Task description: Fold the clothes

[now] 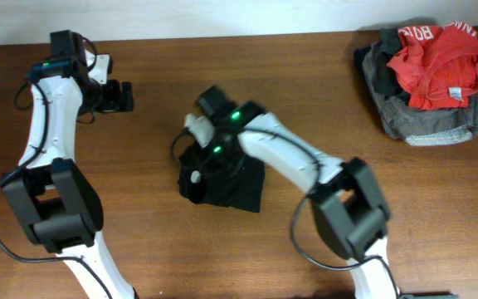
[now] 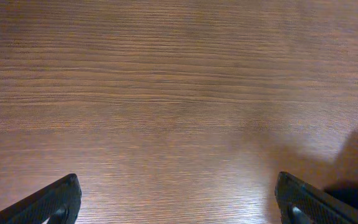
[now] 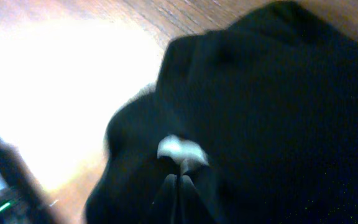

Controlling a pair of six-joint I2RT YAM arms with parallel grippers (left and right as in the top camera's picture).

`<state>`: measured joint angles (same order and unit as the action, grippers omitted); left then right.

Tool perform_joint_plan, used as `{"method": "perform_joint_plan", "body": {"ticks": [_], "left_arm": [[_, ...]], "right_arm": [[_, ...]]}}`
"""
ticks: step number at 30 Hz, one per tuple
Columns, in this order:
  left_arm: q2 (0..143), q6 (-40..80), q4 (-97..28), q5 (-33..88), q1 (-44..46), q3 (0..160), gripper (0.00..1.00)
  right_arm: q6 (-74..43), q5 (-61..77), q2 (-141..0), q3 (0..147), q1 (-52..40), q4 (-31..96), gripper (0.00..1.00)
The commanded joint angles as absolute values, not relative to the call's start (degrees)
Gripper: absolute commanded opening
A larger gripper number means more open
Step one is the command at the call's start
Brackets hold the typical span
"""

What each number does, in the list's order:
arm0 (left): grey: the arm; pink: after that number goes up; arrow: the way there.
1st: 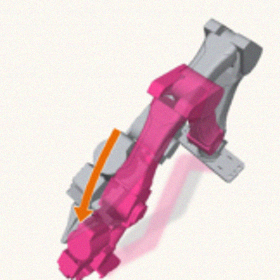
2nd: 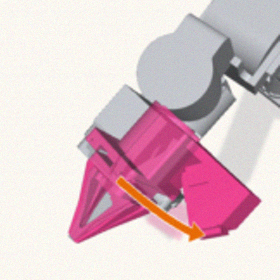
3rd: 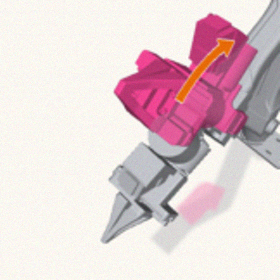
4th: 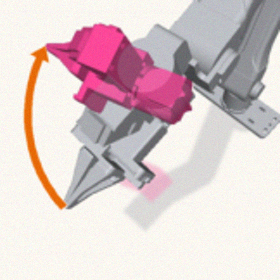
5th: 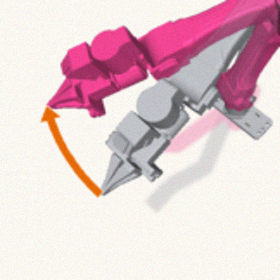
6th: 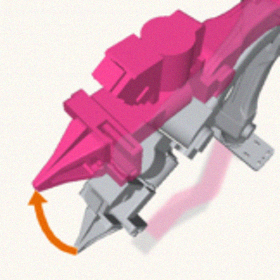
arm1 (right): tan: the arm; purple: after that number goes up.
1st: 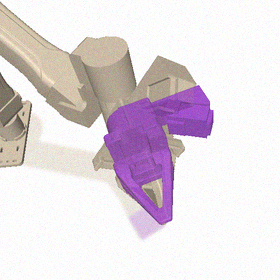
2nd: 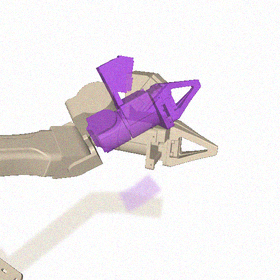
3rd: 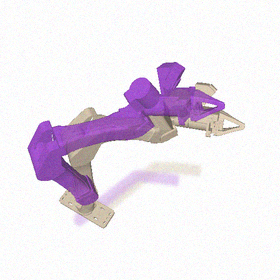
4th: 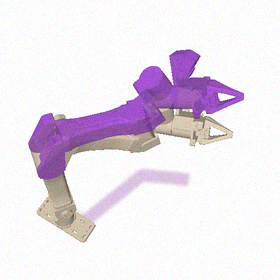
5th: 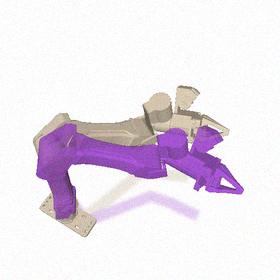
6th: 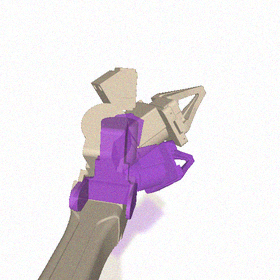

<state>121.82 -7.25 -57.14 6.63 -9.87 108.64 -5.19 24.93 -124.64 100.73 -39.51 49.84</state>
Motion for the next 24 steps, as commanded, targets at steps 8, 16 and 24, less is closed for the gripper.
{"method": "perform_joint_plan", "body": {"ticks": [8, 16, 24], "left_arm": [[122.1, -7.3, -57.3, 6.2, -14.2, 108.8, 0.99], [122.1, -7.3, -57.4, 6.2, -14.2, 108.8, 0.99], [122.1, -7.3, -57.5, 6.7, -14.2, 108.8, 0.99]], "right_arm": [[-9.8, 10.6, -130.3, 101.4, -41.4, 55.7, 0.04], [-4.7, 10.4, -130.3, 104.2, -28.8, 68.5, 0.04], [8.7, 3.7, -130.2, 104.9, -16.4, 60.5, 0.04]]}}
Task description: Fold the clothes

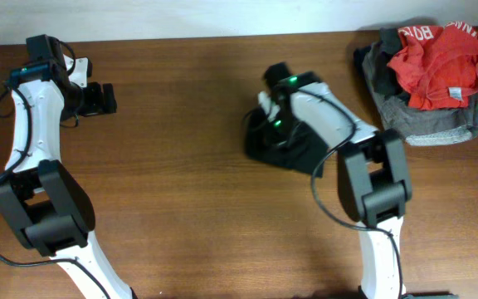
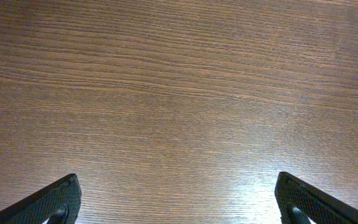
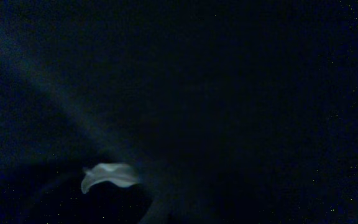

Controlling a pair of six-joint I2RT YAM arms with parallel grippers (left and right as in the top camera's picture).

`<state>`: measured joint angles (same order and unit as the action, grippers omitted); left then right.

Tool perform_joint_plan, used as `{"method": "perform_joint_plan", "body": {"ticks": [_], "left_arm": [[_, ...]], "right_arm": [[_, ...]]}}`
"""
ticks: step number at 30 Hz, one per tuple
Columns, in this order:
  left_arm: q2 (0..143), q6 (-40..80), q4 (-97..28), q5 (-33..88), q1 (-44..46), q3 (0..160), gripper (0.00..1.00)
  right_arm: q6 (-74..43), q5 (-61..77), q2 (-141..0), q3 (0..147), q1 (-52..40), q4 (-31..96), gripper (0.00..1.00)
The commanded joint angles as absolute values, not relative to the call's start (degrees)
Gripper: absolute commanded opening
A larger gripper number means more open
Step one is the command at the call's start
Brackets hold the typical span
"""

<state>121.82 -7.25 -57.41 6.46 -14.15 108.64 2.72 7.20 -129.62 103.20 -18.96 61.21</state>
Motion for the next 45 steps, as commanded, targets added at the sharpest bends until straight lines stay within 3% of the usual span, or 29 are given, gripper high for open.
{"method": "perform_joint_plan", "body": {"ticks": [1, 4, 9, 13, 20, 28, 40, 45], "left_arm": [[122.1, -7.3, -57.5, 6.7, -14.2, 108.8, 0.99], [122.1, -7.3, -57.7, 6.7, -14.2, 108.8, 0.99], [122.1, -7.3, -57.6, 6.7, -14.2, 108.8, 0.99], [122.1, -7.3, -57.6, 6.7, -14.2, 108.8, 0.99], [122.1, -7.3, -57.7, 6.7, -14.2, 108.8, 0.99], [122.1, -7.3, -58.1, 7.7, -14.0, 108.8, 0.99], [122.1, -7.3, -58.8, 7.8, -14.0, 108.8, 0.99], [122.1, -7.3, -58.8, 7.8, -14.0, 108.8, 0.99]], "right_arm": [[8.5, 4.8, -130.2, 105.6, -15.7, 61.3, 0.04], [7.2, 10.4, -130.2, 110.0, -14.4, 66.1, 0.09], [5.5, 13.3, -130.1, 123.8, -15.0, 76.4, 0.28], [0.8, 11.4, -130.1, 131.5, -17.0, 77.0, 0.62], [-9.7, 2.4, -133.2, 131.0, -21.6, 75.8, 0.74], [-27.9, -20.4, -140.5, 131.0, -26.6, 72.0, 0.74], [-33.1, -20.2, -144.4, 131.0, -25.3, 67.5, 0.60], [-33.3, -16.4, -145.8, 130.9, -25.0, 67.4, 0.60]]}}
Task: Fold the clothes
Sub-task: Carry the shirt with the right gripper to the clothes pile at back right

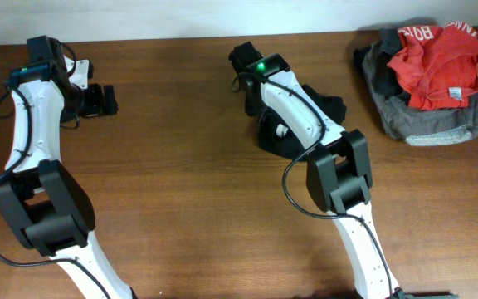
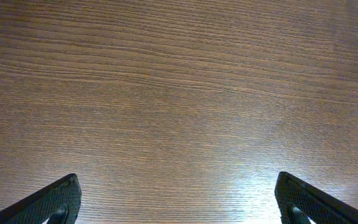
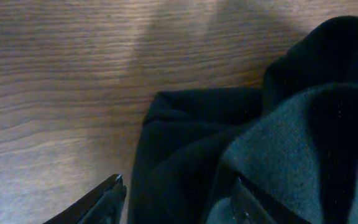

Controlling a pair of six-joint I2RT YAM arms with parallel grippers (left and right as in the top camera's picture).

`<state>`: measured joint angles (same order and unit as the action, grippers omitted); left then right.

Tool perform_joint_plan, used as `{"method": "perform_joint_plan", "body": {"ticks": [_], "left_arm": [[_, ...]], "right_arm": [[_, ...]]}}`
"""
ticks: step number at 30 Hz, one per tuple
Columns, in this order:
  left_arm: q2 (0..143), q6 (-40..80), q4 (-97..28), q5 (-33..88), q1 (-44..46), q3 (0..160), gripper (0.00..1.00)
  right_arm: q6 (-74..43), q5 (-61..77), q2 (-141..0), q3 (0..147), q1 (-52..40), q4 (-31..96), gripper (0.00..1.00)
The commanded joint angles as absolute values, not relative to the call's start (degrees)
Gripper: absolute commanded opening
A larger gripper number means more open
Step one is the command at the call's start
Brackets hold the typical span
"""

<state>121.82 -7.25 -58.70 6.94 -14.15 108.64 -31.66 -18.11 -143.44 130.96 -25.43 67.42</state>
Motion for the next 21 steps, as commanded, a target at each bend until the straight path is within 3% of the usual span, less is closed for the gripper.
{"method": "perform_joint_plan", "body": {"ticks": [1, 4, 10, 14, 21], "left_arm": [[122.1, -7.3, -58.8, 7.8, -14.0, 108.8, 0.99], [122.1, -7.3, -59.0, 7.8, -14.0, 108.8, 0.99], [122.1, -7.3, -59.3, 7.8, -14.0, 108.8, 0.99], [122.1, -7.3, -59.6, 7.8, -14.0, 108.8, 0.99], [122.1, -7.3, -59.6, 7.8, -14.0, 108.8, 0.99]], "right_arm": [[-33.3, -15.1, -146.4, 130.9, -25.1, 67.4, 0.60], [-33.5, -14.5, -146.8, 130.8, -25.1, 67.4, 0.58], [-33.5, -13.3, -148.5, 130.6, -24.9, 68.6, 0.38], [-33.5, -13.3, -149.0, 130.5, -23.9, 70.2, 0.06], [-27.8, -12.0, -145.5, 133.7, -20.4, 77.5, 0.04]]}}
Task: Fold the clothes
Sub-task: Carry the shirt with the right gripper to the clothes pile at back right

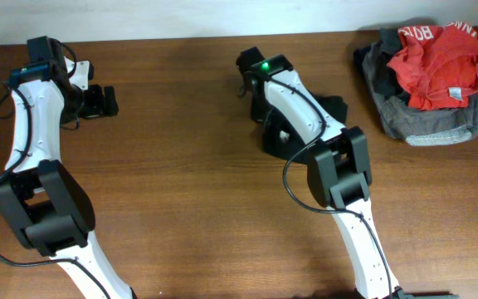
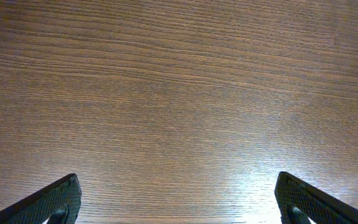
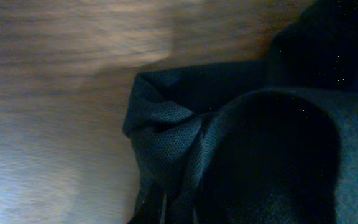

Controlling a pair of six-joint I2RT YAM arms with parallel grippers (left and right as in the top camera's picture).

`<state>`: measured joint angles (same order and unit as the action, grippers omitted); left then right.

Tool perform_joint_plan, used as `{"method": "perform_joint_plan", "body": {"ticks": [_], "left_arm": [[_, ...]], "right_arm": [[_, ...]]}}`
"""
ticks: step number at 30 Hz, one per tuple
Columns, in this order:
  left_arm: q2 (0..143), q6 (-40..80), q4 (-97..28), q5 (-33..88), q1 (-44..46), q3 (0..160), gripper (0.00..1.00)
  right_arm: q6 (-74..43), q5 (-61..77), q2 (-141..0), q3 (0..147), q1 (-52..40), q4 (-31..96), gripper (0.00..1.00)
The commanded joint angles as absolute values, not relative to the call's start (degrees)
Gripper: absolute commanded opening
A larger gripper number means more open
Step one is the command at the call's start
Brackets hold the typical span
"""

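Note:
A crumpled black garment (image 1: 330, 108) lies on the wooden table right of centre, and it fills the right wrist view (image 3: 260, 143). My right gripper (image 1: 270, 118) is down on the garment's left edge. A bunched fold of mesh fabric is pinched at the right gripper (image 3: 179, 210), whose jaws look shut. My left gripper (image 1: 106, 101) stands at the far left of the table, away from all the clothes. The left gripper (image 2: 179, 202) is wide open over bare wood.
A pile of clothes sits at the back right corner, a red garment (image 1: 434, 54) on top of a grey one (image 1: 426, 124). The table's (image 1: 181, 208) far edge runs just behind both arms.
My right gripper was open at the black garment's left edge and is now shut on a fold there. The garment has hardly shifted. The left arm has not moved.
My right gripper first held the black garment at the table's middle. Then it held the garment further right, near the pile. Later it stood open at the garment's left edge, and now it grips a fold. The left arm only drew back slightly early on.

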<state>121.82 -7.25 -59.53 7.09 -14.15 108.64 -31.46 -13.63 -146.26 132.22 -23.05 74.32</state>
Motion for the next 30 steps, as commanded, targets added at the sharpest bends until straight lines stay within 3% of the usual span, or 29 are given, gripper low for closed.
{"method": "perform_joint_plan", "body": {"ticks": [1, 11, 30], "left_arm": [[122.1, -7.3, -59.6, 7.8, -14.0, 108.8, 0.99], [122.1, -7.3, -59.6, 7.7, -14.0, 108.8, 0.99], [122.1, -7.3, -59.6, 7.7, -14.0, 108.8, 0.99]], "right_arm": [[-26.7, -12.0, -144.7, 134.5, -20.1, 78.4, 0.04], [-12.3, -11.9, -136.4, 148.9, -16.4, 91.4, 0.04], [-17.2, -11.0, -129.7, 167.1, -2.2, 96.8, 0.04]]}}
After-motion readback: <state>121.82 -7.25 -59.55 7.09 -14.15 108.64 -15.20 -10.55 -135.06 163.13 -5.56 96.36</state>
